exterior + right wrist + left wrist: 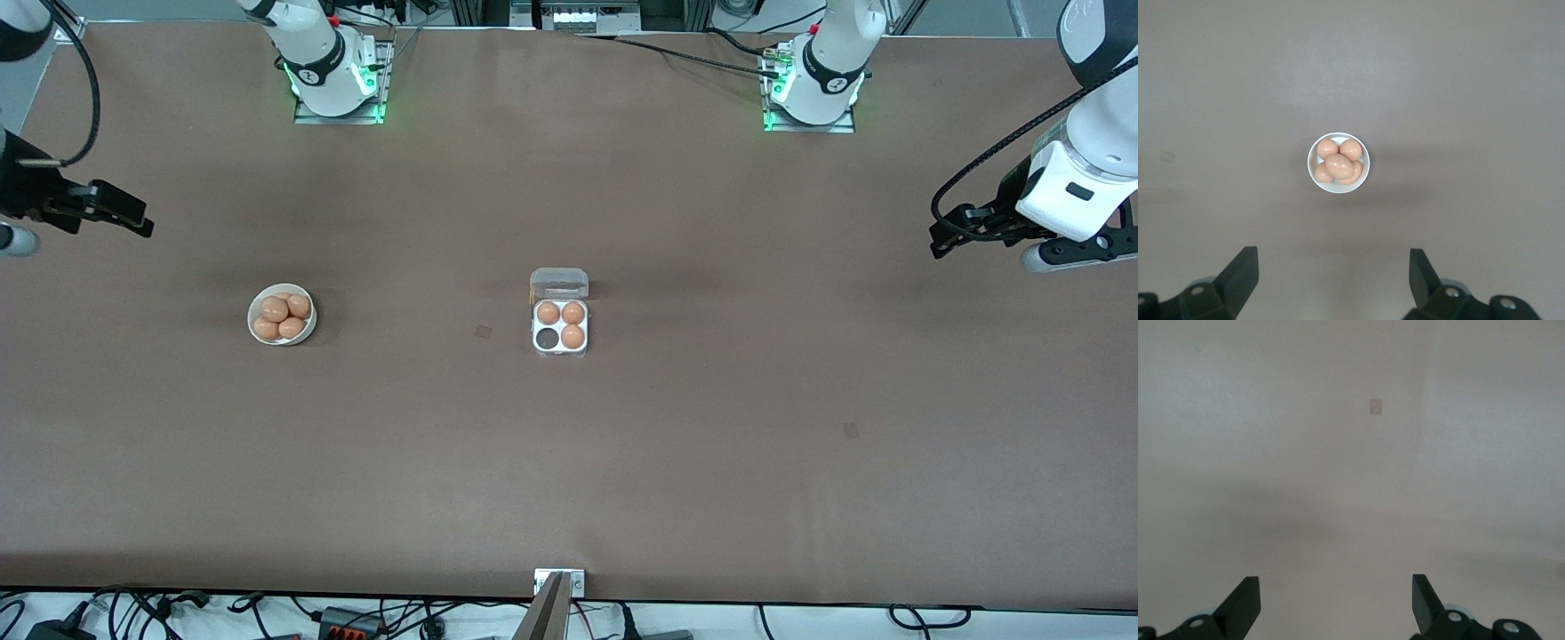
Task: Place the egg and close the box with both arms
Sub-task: 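Move the right gripper over the white bowl of eggs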
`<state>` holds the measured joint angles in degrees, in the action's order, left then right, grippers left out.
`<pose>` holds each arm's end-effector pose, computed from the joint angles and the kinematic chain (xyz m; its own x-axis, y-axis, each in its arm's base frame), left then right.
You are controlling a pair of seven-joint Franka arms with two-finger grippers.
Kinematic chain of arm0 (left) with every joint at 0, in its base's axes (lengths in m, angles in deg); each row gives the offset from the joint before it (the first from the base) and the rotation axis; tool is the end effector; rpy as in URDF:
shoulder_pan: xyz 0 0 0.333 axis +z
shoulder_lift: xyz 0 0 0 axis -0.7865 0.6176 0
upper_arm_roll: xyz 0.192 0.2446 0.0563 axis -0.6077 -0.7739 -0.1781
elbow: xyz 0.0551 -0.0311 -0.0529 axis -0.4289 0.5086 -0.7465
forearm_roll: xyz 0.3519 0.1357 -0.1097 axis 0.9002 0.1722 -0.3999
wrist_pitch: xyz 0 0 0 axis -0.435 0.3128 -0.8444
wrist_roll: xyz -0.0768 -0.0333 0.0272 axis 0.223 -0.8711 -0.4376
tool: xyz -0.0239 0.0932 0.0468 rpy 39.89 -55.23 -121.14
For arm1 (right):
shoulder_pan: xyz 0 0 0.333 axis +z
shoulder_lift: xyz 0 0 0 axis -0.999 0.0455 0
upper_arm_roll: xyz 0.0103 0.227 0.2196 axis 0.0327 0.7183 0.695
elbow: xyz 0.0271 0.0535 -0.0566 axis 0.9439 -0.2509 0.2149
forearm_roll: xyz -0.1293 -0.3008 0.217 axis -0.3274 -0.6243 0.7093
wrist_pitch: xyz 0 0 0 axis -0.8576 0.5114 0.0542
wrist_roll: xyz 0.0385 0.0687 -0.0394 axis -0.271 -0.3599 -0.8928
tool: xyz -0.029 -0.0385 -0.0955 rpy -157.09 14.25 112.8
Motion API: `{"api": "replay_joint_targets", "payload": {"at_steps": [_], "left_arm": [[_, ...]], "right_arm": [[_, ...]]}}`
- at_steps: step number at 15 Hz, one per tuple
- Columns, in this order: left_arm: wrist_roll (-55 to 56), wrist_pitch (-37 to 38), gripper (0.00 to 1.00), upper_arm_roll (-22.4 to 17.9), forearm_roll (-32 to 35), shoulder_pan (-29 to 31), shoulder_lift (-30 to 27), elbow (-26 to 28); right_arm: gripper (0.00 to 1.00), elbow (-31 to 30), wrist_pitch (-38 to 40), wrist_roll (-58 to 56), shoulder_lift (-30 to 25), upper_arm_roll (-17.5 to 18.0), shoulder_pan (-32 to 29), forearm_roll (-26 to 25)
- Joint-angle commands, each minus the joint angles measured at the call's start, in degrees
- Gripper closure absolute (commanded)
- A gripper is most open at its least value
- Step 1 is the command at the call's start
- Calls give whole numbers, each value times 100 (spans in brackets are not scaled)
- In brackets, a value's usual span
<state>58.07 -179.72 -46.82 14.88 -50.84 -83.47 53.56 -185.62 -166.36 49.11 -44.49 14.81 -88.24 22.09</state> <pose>0.5433 -0.0113 0.5462 0.9842 0.1764 0.0165 0.1769 -0.9834 -0.0396 0.5622 -0.0335 0.5550 0.9965 -0.0446 -0.0703 -0.0446 -0.9990 0.0013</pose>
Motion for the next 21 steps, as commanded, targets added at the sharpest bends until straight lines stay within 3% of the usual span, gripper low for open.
{"api": "replay_joint_targets", "payload": {"at_steps": [1,6,11,21], "left_arm": [[-85,108,0,19,-38,48,13,-100],[-85,99,0,19,-38,48,13,-100],[-85,108,0,19,-38,48,4,-100],[-85,108,0,19,-38,48,4,-100]], "right_arm": [[0,-61,-219,-37,570,65,-73,-150],[0,-61,-368,-238,1485,74,58,-239],[0,-70,-640,-1037,2039,83,129,-239],[0,-817,-1906,-4306,2102,83,199,-239]]}}
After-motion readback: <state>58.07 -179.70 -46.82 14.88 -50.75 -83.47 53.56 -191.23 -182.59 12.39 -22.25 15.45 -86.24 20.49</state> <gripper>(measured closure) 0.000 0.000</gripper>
